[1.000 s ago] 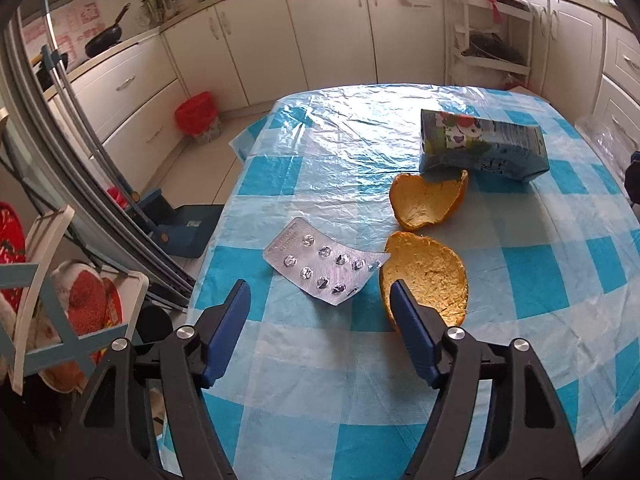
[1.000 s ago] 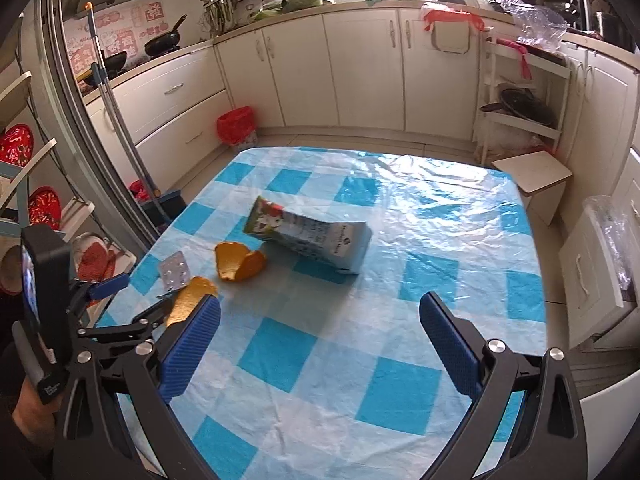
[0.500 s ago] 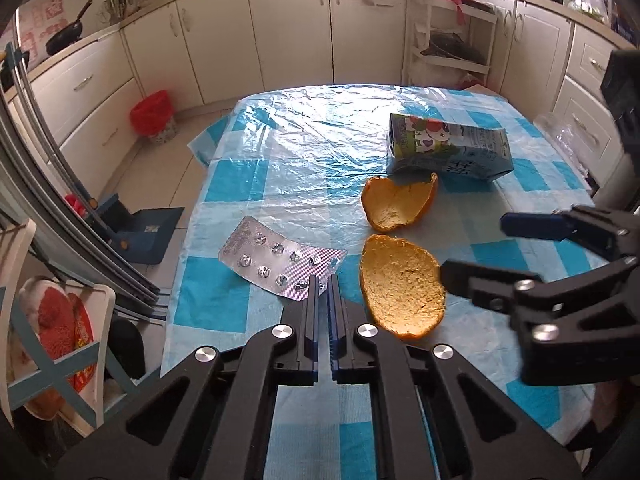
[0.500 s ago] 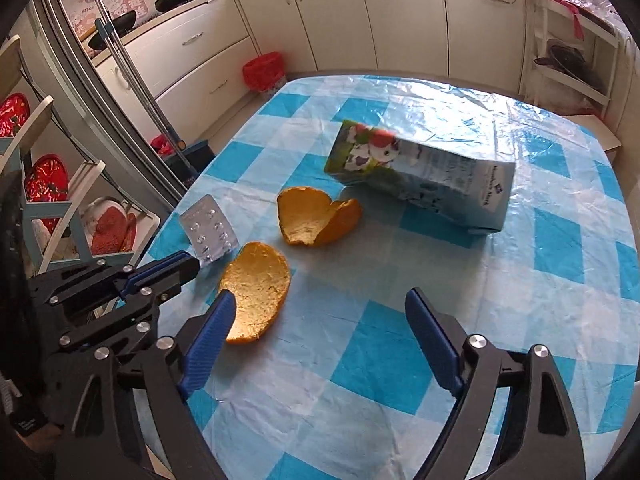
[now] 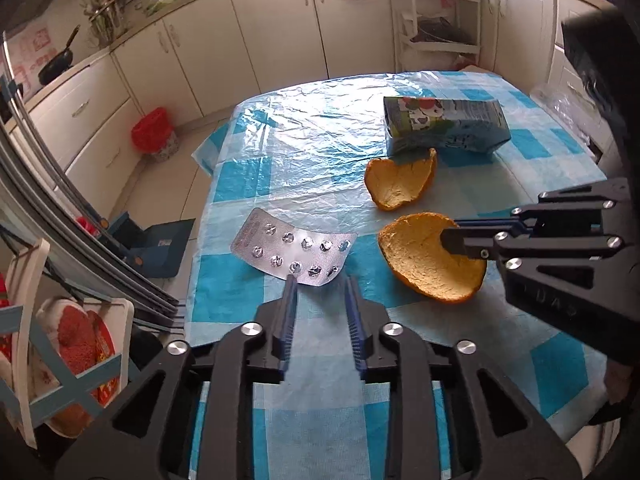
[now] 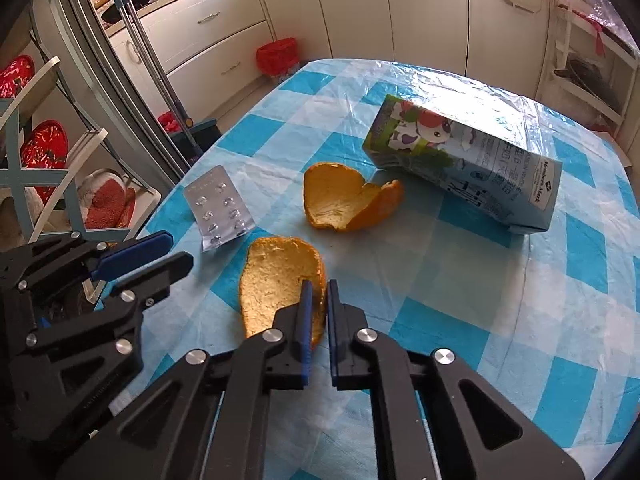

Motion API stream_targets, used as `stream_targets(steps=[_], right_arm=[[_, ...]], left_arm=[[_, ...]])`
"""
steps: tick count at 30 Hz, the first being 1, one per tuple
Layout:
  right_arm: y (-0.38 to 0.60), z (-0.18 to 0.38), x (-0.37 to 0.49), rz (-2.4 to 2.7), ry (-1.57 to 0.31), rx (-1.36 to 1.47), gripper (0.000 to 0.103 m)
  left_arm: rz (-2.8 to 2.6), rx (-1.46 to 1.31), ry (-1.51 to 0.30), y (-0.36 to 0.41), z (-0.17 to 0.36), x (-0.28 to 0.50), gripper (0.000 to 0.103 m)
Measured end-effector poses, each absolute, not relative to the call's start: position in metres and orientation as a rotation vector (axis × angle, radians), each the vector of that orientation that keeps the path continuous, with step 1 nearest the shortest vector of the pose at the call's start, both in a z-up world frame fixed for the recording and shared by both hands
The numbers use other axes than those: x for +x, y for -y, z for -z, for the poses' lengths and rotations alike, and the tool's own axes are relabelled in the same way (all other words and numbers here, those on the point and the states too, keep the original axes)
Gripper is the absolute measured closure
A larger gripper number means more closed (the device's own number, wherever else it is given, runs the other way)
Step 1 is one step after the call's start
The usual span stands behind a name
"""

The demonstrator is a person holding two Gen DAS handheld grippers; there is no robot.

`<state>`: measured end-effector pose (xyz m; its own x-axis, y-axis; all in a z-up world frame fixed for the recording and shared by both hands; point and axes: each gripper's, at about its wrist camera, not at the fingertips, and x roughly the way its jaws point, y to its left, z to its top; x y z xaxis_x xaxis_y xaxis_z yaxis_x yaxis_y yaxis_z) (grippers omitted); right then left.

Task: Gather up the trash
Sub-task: 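Grasp an orange peel with the right tool while the left tool grasps the blister pack, then carry the orange peel and blister pack over the yellow bucket with both tools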

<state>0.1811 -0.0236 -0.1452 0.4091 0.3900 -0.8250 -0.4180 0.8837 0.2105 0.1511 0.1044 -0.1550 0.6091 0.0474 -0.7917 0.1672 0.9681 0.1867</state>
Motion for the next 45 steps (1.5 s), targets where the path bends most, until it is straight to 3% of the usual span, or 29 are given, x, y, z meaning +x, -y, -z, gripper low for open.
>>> stream_targets(steps=[4,10,11,12,13,15,16,17,22,25,27,28,29,45], right_arm=[[0.040,0.138,0.179,-0.482,-1.016,-0.050,0.098],[0.076,0.135,0.181,-0.438,-1.030,-0.009,0.098],[0.081,0.135,0.180,-0.435,-1.033,-0.003,0.098],[0.084,0.136,0.180,-0.434,-1.039,0.004,0.098],[0.087,0.138,0.180,-0.436,-1.051,0.012,0.098],[0.094,0.143,0.179,-0.451,-1.065,0.068,0.085],[0.097,0.144,0.179,-0.466,-1.065,0.106,0.067],[0.098,0.143,0.178,-0.479,-1.059,0.130,0.060],[0.071,0.138,0.177,-0.531,-1.022,0.131,0.060],[0.045,0.147,0.179,-0.508,-1.035,0.053,0.060],[0.034,0.152,0.179,-0.486,-1.025,0.002,0.068],[0.029,0.152,0.179,-0.486,-1.025,-0.029,0.084],[0.027,0.153,0.178,-0.497,-1.026,-0.036,0.093],[0.106,0.132,0.155,-0.413,-0.975,-0.045,0.097]], left_arm=[[0.063,0.376,-0.896,-0.086,0.164,0.156,0.064],[-0.015,0.428,-0.883,-0.077,0.176,0.171,0.064],[-0.024,0.403,-0.887,-0.079,0.176,0.174,0.074],[-0.029,0.375,-0.899,-0.083,0.176,0.177,0.091],[-0.027,0.348,-0.909,-0.086,0.176,0.179,0.094],[-0.013,0.291,-0.896,-0.091,0.170,0.177,0.096],[0.000,0.264,-0.891,-0.092,0.166,0.175,0.097],[0.014,0.233,-0.888,-0.093,0.162,0.173,0.097],[0.070,0.105,-0.886,-0.102,0.146,0.157,0.099],[0.083,0.067,-0.883,-0.107,0.141,0.144,0.099],[0.091,0.060,-0.880,-0.110,0.137,0.138,0.099],[0.095,0.058,-0.878,-0.110,0.136,0.136,0.099],[0.100,0.059,-0.875,-0.108,0.135,0.133,0.099],[0.237,0.132,-0.787,-0.039,0.118,0.116,0.099]])
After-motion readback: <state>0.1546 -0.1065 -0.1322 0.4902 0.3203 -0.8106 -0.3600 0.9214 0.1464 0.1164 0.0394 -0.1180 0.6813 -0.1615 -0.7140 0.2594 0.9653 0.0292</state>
